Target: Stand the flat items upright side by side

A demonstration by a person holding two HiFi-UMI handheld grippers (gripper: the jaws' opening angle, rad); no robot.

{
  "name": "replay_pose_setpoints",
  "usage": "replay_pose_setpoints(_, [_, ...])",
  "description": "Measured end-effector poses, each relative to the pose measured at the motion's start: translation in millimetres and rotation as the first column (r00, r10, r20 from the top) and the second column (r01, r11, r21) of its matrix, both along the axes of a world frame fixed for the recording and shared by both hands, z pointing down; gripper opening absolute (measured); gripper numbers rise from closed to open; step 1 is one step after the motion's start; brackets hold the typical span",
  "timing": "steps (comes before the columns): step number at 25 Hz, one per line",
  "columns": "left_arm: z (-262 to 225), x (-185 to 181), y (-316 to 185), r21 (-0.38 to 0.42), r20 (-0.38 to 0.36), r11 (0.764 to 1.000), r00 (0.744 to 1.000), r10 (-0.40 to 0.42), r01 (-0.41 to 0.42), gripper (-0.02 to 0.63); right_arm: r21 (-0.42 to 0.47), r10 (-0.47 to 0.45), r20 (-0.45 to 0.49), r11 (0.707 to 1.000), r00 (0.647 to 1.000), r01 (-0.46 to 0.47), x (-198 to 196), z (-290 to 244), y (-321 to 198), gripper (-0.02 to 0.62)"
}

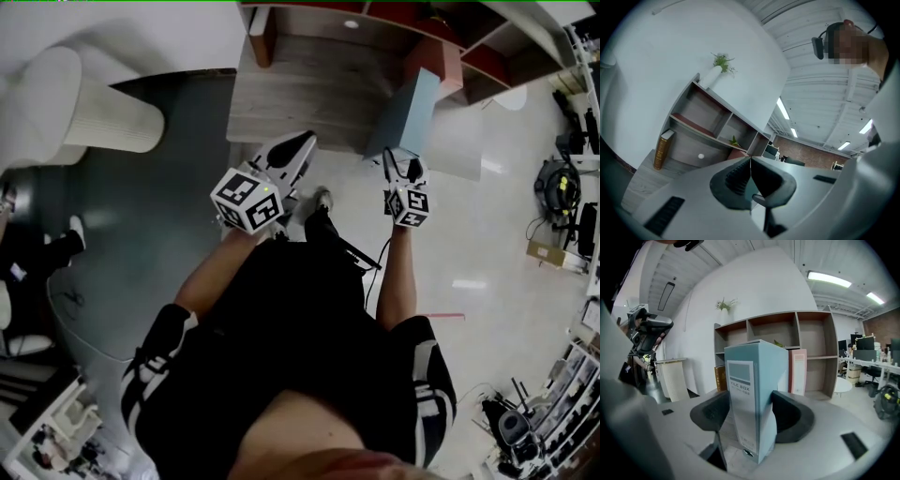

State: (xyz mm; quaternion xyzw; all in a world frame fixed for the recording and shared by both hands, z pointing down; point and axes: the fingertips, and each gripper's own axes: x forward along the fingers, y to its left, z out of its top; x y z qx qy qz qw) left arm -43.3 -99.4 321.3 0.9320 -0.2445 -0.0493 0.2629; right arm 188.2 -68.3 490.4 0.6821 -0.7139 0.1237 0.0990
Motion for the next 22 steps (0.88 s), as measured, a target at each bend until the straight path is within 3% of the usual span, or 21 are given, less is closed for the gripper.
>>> replay_pose_setpoints(15, [5.1, 72.8, -29.1, -0.028, 0.033, 0.998, 0.997, 0.064, -0.063, 0.025, -0.018, -0.05, -0.031, 0.999, 0.998, 0.05, 59.8, 5.9, -50.6, 0.307])
replay_pose_setpoints(22, [11.9, 99.2, -41.9, -0.047, 0.041, 0.996, 0.996, 0.077, -0.075, 0.025, -0.002, -0.007, -0.007, 1.0, 1.0, 0.007, 93.5, 7.0, -79.4, 0.29])
